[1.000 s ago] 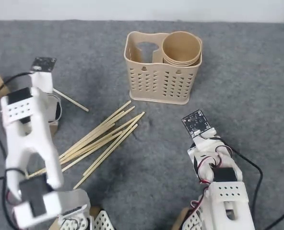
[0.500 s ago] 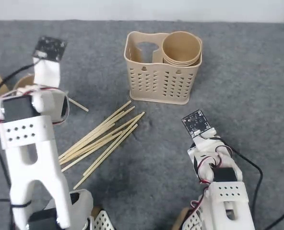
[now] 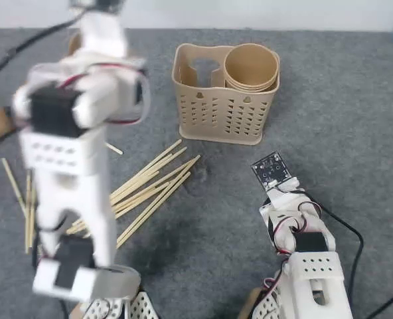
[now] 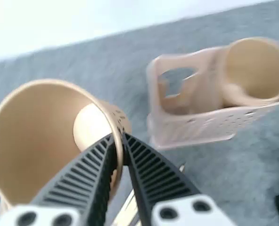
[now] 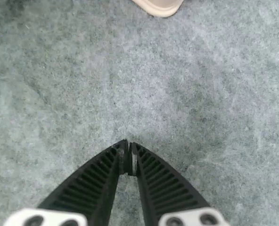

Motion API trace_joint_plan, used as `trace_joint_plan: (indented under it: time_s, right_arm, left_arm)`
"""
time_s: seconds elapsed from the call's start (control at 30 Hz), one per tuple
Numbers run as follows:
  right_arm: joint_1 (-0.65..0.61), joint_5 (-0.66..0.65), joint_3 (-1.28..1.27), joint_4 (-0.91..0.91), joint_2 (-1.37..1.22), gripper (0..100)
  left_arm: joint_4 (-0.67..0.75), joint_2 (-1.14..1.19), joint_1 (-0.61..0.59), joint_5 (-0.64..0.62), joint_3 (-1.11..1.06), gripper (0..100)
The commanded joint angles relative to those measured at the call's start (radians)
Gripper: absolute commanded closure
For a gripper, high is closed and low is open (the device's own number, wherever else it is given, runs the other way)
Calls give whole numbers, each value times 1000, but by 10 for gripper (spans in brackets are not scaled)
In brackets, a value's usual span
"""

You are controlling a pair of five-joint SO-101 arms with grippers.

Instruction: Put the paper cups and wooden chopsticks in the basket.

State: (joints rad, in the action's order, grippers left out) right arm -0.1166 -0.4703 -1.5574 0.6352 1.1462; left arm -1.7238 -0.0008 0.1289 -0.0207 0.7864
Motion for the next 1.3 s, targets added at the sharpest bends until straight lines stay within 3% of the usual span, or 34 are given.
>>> trace_joint_plan:
  time_s: [0.0, 0.2, 0.5, 0.7, 1.27]
  right_arm:
    - [7, -20, 8, -21, 22, 991]
    - [5, -20, 8, -22, 22, 991]
    - [5, -20, 8, -25, 22, 991]
    - [5, -20, 8, -27, 22, 991]
    - [5, -20, 8, -27, 22, 991]
  left_arm:
    - [-6, 109, 129, -18, 257, 987]
    - [91, 288, 305, -14, 549, 987]
    - [301, 468, 361, -14, 573, 987]
    - [276, 545, 385, -8, 572, 987]
    - [89, 603, 407, 157, 576, 987]
